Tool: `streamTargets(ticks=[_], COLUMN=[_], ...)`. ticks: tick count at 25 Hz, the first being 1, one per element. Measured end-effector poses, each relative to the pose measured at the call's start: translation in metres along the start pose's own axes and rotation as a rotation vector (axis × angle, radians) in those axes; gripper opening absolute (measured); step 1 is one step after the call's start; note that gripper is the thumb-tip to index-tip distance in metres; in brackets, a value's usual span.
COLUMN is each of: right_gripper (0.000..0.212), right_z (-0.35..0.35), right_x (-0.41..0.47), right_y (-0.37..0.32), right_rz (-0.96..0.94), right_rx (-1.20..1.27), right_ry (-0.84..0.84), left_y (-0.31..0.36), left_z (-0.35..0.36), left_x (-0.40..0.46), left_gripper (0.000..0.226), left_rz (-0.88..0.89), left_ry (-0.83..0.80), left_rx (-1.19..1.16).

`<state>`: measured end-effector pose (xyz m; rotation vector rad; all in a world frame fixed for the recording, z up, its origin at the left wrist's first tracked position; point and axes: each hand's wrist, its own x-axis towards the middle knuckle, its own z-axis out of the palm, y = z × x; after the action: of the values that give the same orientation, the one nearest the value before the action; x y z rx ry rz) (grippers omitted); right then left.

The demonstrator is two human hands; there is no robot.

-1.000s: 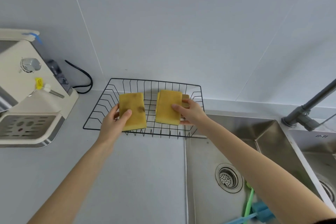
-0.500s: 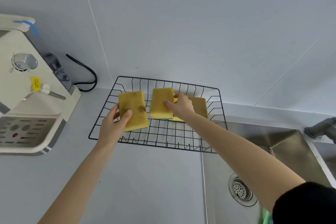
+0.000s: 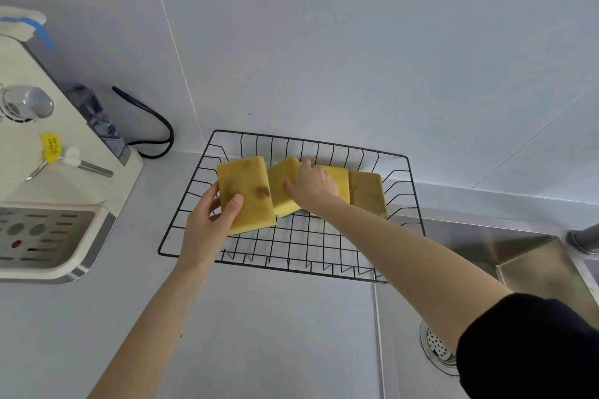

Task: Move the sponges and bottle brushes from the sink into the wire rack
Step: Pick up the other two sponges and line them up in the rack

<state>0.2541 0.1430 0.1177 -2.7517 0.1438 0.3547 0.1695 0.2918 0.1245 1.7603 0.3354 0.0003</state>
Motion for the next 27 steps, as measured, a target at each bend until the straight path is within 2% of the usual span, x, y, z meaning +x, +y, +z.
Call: streamTargets(ticks=[3,5,7,9,12,14,17,22,27], right_gripper=[0.049,0.064,0.076,0.077,0.061,0.065,0.081,0.071,0.069], right_z=[0.0,0.004,0.013,0.024,0.035,0.038,0.042,0.042,0.038], right_x=[-0.005,-0.009,-0.009,-0.007,-0.006,-0.003,0.0,0.002,0.003], right_y=[0.004,0.011,0.016,0.018,0.015,0.013,0.009,0.022,0.033], right_rz=[-0.146,-0.357,-0.46,-0.433,-0.405,-0.412,-0.485,-0.456,-0.443], right_rx=[-0.126,-0.295,-0.423,-0.464,-0.495,-0.53,-0.505,-0.461,-0.358], right_ry=[0.02,-0.032,-0.075,-0.048,0.102,0.16,0.093,0.074,0.061], left_y=[-0.001,-0.002,-0.004,-0.006,-0.007,-0.006,-0.005,-0.008,-0.006], left_z=[-0.001,-0.001,-0.003,-0.004,-0.007,-0.007,-0.006,-0.005,-0.002], left_x=[0.001,0.001,0.001,0.001,0.001,0.002,0.003,0.007,0.01], left_gripper=[0.049,0.048,0.048,0.047,0.045,0.043,0.042,0.046,0.047], left_rz=[-0.008,-0.012,-0.021,-0.025,-0.033,-0.029,-0.029,-0.036,-0.022], left_ry=[0.001,-0.002,-0.008,-0.014,-0.017,-0.01,-0.003,0.001,0.017], left_rx=[-0.013,-0.019,-0.019,-0.016,-0.035,-0.044,-0.047,-0.02,0.069])
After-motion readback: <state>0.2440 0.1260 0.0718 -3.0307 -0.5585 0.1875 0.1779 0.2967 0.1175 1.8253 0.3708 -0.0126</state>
